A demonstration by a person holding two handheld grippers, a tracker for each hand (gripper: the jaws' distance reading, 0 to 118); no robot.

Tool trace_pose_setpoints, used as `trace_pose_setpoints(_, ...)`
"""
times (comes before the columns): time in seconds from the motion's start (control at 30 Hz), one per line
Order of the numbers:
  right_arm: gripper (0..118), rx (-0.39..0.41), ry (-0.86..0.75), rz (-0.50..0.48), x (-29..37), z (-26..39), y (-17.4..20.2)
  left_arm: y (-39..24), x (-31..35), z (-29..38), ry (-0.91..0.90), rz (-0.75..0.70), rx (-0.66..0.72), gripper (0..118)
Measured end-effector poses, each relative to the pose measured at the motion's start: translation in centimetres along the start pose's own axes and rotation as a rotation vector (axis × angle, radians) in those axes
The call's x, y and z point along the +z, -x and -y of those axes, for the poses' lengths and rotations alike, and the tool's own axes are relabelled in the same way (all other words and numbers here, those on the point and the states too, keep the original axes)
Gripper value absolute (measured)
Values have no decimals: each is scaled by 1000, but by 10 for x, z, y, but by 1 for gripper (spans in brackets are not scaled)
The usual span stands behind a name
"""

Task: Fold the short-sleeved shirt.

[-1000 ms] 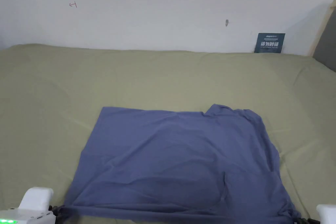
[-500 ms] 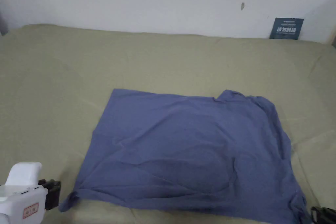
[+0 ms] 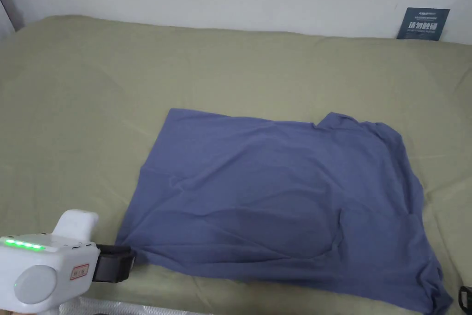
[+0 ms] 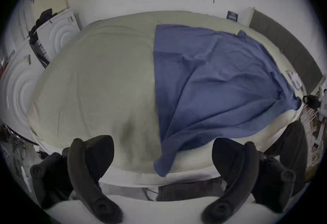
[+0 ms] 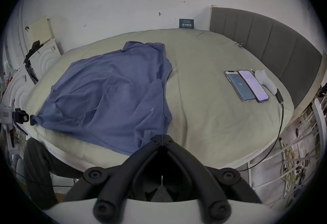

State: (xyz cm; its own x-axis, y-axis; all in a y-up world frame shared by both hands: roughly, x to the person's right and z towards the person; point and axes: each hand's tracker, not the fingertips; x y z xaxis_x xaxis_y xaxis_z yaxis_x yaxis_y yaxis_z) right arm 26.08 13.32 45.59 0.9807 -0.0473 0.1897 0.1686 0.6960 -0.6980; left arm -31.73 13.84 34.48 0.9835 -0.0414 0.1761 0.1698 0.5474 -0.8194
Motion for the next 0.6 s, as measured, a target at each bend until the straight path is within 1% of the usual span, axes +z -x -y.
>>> trace_pose_setpoints(0.03,0,1,2,-2,-1,-1,0,0,-6,0,17,-34,-23,113)
trace_pose_setpoints(0.07,0,3,8,-1,-3,-2,0,0,-10,1,27,-66,-32,105)
trace_pose_setpoints(0.1,0,8,11,-1,-2,3,1,0,-12,1,29,-53,-30,81)
trace_pose_setpoints(0.13,0,13,18,-2,-3,3,1,1,-12,1,29,-45,-30,29)
trace_pose_setpoints(0.17,0,18,23,-2,-3,3,0,1,-15,2,29,-32,-21,4)
trace_pose_setpoints(0.2,0,23,25,-1,-4,2,0,0,-16,3,18,-5,8,4)
trace_pose_setpoints(0.3,1,31,33,-5,-5,3,0,-7,-12,2,25,-5,-1,3)
trace_pose_setpoints(0.33,22,32,35,-11,-5,2,0,-7,-10,2,22,-2,4,3)
trace_pose_setpoints(0.4,96,36,42,-25,-8,2,3,-6,-10,1,23,3,17,3)
trace_pose_setpoints(0.43,114,39,78,-42,-13,1,3,-5,-10,0,23,4,22,3)
trace_pose_setpoints(0.47,108,41,122,-61,-18,3,4,-4,-9,0,23,8,29,3)
trace_pose_setpoints(0.5,100,42,106,-61,-21,3,8,-4,-9,0,23,11,32,3)
trace_pose_setpoints(0.53,87,46,100,-60,-22,5,10,-4,-8,-1,23,11,31,3)
trace_pose_setpoints(0.57,68,59,117,-46,-26,5,11,-5,-8,-3,22,10,27,3)
trace_pose_setpoints(0.6,60,67,139,-31,-30,7,11,-5,-8,-3,22,10,24,3)
